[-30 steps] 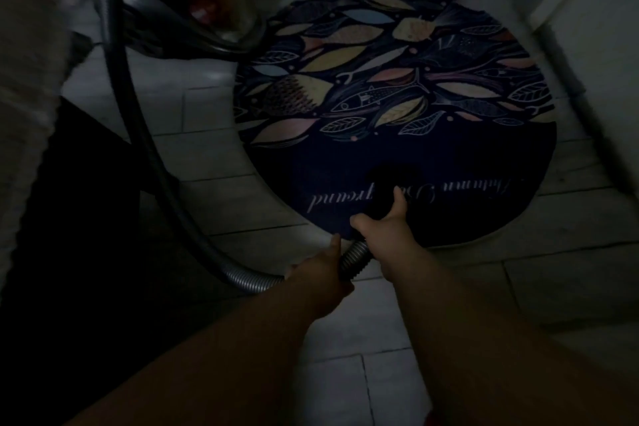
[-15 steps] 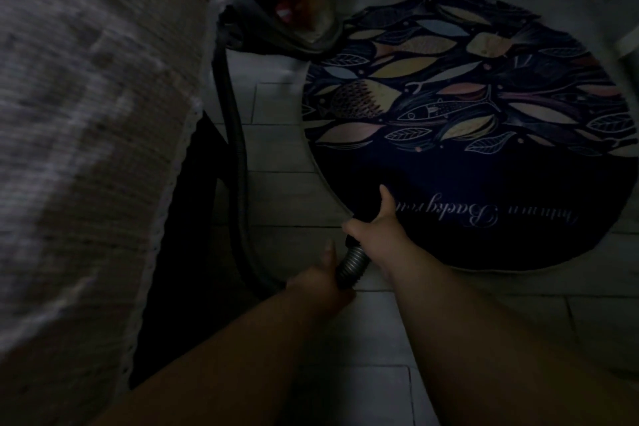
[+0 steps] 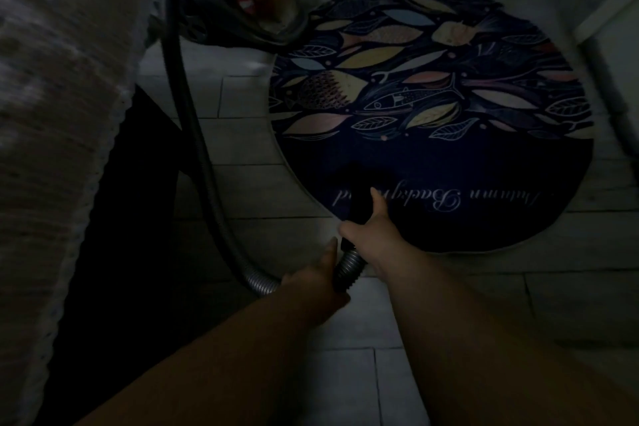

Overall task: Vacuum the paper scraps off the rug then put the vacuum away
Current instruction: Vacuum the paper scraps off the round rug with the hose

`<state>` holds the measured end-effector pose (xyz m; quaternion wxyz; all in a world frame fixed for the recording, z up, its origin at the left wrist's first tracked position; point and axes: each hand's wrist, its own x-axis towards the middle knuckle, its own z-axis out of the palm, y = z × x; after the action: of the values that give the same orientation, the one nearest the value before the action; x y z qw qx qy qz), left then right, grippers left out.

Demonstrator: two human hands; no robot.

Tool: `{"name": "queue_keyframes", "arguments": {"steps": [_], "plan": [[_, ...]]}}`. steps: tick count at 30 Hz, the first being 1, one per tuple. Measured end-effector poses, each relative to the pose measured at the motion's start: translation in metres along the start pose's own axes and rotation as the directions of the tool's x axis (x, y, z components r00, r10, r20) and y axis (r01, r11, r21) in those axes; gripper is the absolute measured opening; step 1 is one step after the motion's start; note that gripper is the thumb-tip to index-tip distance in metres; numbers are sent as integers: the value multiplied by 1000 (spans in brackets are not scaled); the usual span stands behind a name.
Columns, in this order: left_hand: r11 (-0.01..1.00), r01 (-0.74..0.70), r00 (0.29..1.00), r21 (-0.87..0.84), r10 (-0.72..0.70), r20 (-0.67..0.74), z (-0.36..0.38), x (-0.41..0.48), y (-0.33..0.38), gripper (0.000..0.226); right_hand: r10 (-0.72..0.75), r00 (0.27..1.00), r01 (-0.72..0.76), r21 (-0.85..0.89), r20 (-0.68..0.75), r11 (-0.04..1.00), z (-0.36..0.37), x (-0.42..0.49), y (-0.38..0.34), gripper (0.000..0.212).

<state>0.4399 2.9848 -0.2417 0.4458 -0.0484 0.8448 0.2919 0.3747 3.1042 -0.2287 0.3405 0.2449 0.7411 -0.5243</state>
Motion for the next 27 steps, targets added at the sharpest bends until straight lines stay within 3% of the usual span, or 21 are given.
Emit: {"name": "queue_keyframes", "arguments": {"steps": [27], "plan": [[948, -216, 974, 234, 192, 119, 114, 29, 186, 101, 138, 967, -80, 260, -214, 962, -212, -26, 101, 93]]}}
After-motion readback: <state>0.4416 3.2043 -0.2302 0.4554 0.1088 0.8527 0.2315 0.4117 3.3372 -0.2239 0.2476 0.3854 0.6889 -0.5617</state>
